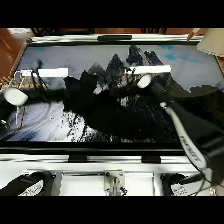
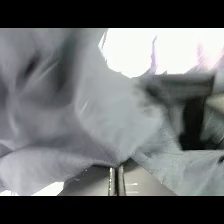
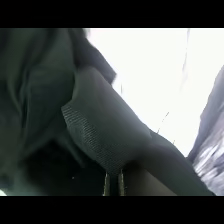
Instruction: Fold the shirts.
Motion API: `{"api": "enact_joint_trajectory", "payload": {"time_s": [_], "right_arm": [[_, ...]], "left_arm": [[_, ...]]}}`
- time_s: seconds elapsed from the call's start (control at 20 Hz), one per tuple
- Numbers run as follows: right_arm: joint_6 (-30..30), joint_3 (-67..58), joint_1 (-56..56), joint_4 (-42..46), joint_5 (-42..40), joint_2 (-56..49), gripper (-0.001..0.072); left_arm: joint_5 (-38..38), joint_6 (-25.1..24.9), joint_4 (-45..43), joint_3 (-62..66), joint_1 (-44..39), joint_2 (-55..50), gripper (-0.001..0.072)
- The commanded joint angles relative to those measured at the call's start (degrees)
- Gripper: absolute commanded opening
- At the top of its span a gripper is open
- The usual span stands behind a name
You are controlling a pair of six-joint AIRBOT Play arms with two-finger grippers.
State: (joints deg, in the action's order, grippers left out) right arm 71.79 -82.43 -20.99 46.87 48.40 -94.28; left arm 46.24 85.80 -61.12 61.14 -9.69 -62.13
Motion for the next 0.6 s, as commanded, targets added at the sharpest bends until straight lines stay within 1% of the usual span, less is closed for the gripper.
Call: {"api": "enact_joint_trajectory", "payload": {"time_s": [0.0,0.05,0.1,0.15,0.25,0.3,0.35,0.4,0.45,0.5,0.55], "right_arm": [[-2.91,-5.99,7.8,3.17,-1.18,11.63,0.0076],[-2.86,-8.46,10.32,2.78,-1.95,15.54,0.0076],[-2.38,-11.15,12.87,1.09,-2.45,20.0,0.0076],[-2.14,-13.29,14.91,-0.9,-2.47,24.46,0.0076],[-1.84,-14.23,16.04,-0.59,-1.92,32.94,0.0076],[-0.22,-14.23,16.0,0.92,0.63,36.11,0.0076],[2.91,-14.23,16.0,1.25,6.36,38.58,0.0076],[6.03,-14.19,16.0,2.1,14.05,39.95,0.0076],[10.47,-13.05,15.32,3.63,22.77,40.74,0.0076],[14.99,-9.81,12.81,6.86,28.09,41.59,0.0076],[19.85,-3.67,8.17,12.2,30.29,42.93,0.0076]], "left_arm": [[-1.99,-1.75,0.83,20.63,0.39,0.46,0.005],[-3.39,-1.03,1.09,27.23,0.39,0.48,0.005],[-4.85,2.14,2.32,33.4,0.39,0.48,0.0049],[-6.05,4.13,4.13,39.41,0.37,0.48,0.005],[-6.8,3.82,4.79,47.82,0.15,0.57,0.005],[-6.8,3.74,4.44,50.01,0.26,0.57,0.005],[-6.54,3.34,4.26,50.86,0.7,0.59,0.0049],[-4.96,3.37,3.17,50.77,1.11,0.46,0.005],[-0.22,3.43,0.52,50.73,1.66,-0.31,0.005],[6.97,3.89,-2.08,50.03,2.21,-1.46,0.0049],[14.56,6.29,-4.33,47.82,2.56,-2.8,0.005]]}}
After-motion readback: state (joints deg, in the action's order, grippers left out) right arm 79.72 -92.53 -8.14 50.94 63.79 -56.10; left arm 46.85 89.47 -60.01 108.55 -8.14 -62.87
